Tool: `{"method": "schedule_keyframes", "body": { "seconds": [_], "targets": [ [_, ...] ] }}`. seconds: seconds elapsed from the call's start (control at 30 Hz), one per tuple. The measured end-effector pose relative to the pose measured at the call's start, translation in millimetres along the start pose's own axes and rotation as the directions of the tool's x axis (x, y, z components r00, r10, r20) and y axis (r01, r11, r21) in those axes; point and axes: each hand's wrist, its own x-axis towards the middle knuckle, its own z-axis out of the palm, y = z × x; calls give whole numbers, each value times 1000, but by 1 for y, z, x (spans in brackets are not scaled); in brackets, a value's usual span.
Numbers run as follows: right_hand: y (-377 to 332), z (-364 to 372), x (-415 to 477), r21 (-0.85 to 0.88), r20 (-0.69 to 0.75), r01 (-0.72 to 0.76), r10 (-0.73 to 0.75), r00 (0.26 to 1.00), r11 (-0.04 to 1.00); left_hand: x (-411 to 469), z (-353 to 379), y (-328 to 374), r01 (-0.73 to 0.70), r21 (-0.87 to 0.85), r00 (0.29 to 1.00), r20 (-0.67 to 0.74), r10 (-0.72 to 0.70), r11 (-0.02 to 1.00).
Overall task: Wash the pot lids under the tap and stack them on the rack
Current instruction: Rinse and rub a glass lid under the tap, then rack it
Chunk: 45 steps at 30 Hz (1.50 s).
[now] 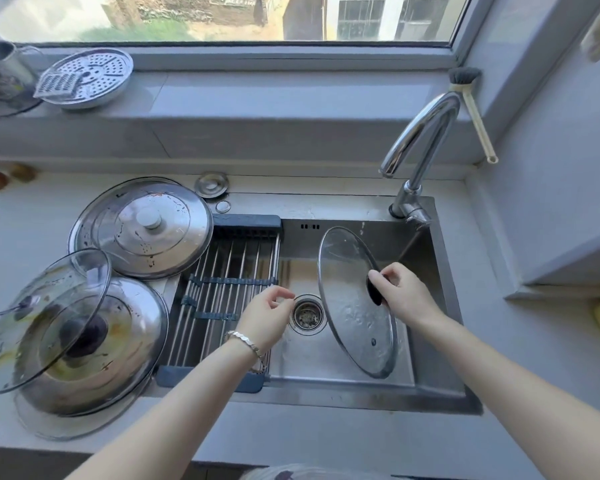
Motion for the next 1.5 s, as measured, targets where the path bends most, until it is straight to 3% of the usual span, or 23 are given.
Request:
{"method": "schedule_keyframes", "body": {
  "seconds": [0.1,0.23,0.4,0.5,0.67,0.87,0.93,1.03,1.33,1.5],
  "targets": [
    [-3,4,-2,27,-17,7,-7,1000,1000,-1,-3,-10,11,-7,1000,-8,-11,1000],
    [3,22,1,-126,11,-112,114,993,986,1,-8,-23,33,-24,999,-10,-33,999],
    [-1,46,-1,-116,-11,-126,125,992,985,7,-24,-36,53,-24,998,-13,-53,998],
    [-8,60,-2,-209,-36,-134,129,991,969,10,-39,-43,58,8,998,-26,-58,998],
    [-44,85,6,-450,-37,8,-27,999,893,17,-78,-57,40,169,997,-66,-29,985],
    [-103,133,40,-690,142,314,-303,942,653,33,-124,-70,64,274,995,-91,-40,959],
    [-116,155,54,-724,208,352,-298,932,593,39,-136,-73,68,280,994,-106,-40,958],
    [-124,190,73,-727,259,360,-252,932,584,49,-150,-78,64,259,993,-115,-35,964],
    [-128,247,109,-713,216,275,-170,961,645,75,-169,-92,57,160,995,-89,-43,985],
    [-114,256,105,-749,225,321,-234,946,579,81,-171,-95,54,136,997,-66,-46,989]
  ]
}}
